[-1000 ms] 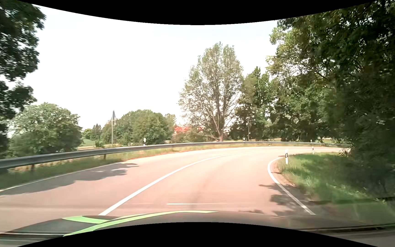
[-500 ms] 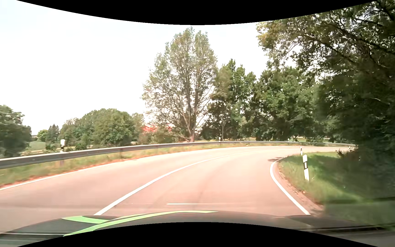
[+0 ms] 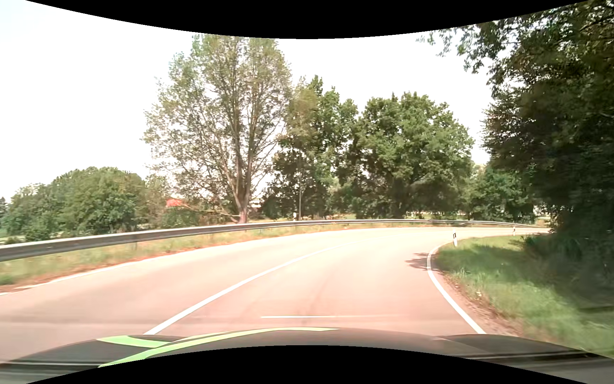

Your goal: Follow the waypoints while adhering to traffic rules and regulations

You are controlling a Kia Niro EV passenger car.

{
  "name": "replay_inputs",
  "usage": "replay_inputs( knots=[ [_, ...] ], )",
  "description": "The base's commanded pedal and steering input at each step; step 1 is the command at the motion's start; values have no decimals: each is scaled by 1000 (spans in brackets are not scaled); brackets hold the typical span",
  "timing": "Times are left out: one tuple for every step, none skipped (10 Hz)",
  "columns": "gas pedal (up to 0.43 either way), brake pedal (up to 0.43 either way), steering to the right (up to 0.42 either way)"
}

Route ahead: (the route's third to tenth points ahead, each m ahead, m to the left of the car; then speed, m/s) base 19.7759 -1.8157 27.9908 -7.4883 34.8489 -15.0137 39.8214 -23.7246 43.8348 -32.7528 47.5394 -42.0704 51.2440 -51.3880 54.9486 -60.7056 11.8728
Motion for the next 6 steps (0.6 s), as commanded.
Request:
replay_inputs(
  knots=[
    [47, 0, 121],
    [47, 0, 121],
    [47, 0, 121],
    [47, 0, 121],
    [59, 0, 121],
    [59, 0, 121]
  ],
)
